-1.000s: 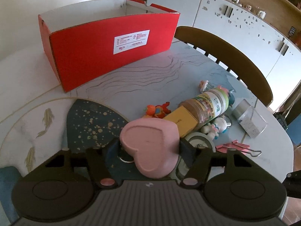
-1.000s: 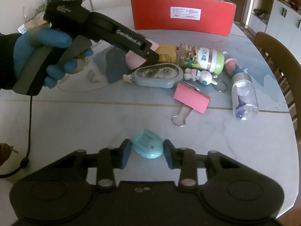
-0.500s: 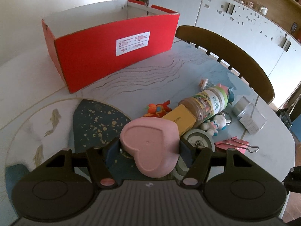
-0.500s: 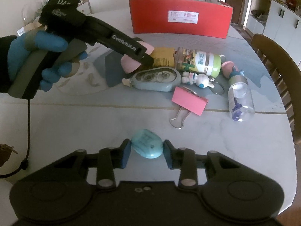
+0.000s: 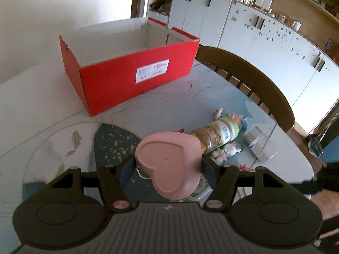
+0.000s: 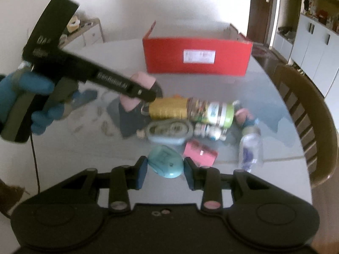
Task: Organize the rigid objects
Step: 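Carry the heart box and tape dispenser with both tools into the shoebox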
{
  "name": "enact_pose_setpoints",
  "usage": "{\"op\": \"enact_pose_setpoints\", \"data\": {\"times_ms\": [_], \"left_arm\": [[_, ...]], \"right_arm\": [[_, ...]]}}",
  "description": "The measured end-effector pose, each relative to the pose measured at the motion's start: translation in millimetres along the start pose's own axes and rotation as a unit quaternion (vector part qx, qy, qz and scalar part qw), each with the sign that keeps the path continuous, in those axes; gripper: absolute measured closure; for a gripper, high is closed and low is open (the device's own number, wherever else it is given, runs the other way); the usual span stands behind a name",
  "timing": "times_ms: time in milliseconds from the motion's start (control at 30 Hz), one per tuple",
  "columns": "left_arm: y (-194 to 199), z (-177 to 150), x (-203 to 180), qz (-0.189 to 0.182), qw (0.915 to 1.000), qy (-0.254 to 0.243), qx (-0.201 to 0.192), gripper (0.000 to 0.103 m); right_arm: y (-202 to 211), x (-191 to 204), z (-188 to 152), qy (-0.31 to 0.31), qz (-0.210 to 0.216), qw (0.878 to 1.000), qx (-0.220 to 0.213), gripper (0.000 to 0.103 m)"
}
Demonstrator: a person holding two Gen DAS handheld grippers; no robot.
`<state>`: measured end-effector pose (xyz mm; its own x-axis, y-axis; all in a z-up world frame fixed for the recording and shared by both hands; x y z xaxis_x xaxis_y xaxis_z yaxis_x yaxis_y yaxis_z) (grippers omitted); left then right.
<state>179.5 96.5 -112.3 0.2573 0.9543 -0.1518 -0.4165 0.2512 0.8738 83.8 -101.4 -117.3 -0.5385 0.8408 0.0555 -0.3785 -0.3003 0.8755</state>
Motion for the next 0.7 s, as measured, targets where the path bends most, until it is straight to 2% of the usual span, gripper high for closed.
{"op": "enact_pose_setpoints", "data": {"times_ms": [333,700], "left_arm": [[32.0,26.6,-4.5,0.018,0.9997,-0.011,-0.013,0.036],[50.6,64.1,2.5,0.036,0.9989,-0.013,-0.028,0.036]], "right_arm": [[21.6,-13.3,51.0,0.022,-0.013,0.999,-0.026,0.067],[31.0,-31.7,99.7,0.027,-0.026,0.998,-0.044,0.067]]}}
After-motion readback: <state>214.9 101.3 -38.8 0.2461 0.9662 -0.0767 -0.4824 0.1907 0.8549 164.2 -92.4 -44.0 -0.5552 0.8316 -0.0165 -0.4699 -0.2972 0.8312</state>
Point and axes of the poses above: each gripper's, at about its wrist camera, not at the fingertips, and y roughly against the way its jaws point, x to its left, z to its top, the point moved 1 cm from there along -y, roughly the way its jaws point, and after that the axes turned 12 degrees about x, right-handed, at the moved point
